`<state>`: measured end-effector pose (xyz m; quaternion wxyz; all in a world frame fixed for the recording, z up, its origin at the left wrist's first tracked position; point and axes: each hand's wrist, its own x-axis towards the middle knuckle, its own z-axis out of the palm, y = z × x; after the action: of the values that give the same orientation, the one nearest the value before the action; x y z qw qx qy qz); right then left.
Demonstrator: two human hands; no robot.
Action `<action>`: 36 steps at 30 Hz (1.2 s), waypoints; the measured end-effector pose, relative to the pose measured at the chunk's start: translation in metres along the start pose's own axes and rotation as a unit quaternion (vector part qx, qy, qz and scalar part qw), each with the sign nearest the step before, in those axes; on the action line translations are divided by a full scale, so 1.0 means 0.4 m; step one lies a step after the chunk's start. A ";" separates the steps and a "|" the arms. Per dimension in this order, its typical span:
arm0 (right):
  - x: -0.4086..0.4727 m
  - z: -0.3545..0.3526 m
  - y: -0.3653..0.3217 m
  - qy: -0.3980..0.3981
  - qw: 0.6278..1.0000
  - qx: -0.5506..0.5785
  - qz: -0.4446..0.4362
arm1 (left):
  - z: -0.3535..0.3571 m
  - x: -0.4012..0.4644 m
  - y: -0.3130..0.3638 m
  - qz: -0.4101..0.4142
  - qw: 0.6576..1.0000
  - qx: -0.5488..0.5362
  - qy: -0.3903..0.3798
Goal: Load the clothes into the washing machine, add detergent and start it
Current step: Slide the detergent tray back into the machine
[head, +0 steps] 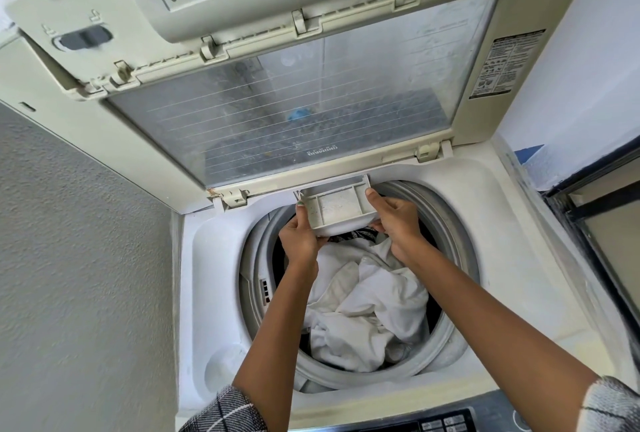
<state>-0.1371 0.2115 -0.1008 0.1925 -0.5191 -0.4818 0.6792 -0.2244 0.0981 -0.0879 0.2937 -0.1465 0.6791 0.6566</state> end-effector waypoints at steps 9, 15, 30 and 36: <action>0.003 -0.009 0.003 -0.019 1.000 -0.012 -0.014 | 0.001 0.003 -0.015 -0.002 1.000 0.006 -0.002; 0.006 -0.007 0.012 -0.014 1.000 0.004 -0.011 | -0.005 0.008 -0.011 0.024 0.999 0.026 0.000; 0.009 -0.003 0.018 -0.005 1.000 -0.007 -0.013 | 0.007 0.010 0.002 0.014 0.999 0.048 0.021; 0.010 -0.006 0.021 -0.004 1.000 -0.007 -0.020 | 0.007 0.001 0.009 0.000 0.999 0.042 0.020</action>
<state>-0.1346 0.2116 -0.1099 0.2003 -0.5081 -0.4977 0.6738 -0.2264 0.1014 -0.0852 0.2859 -0.1471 0.7117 0.6245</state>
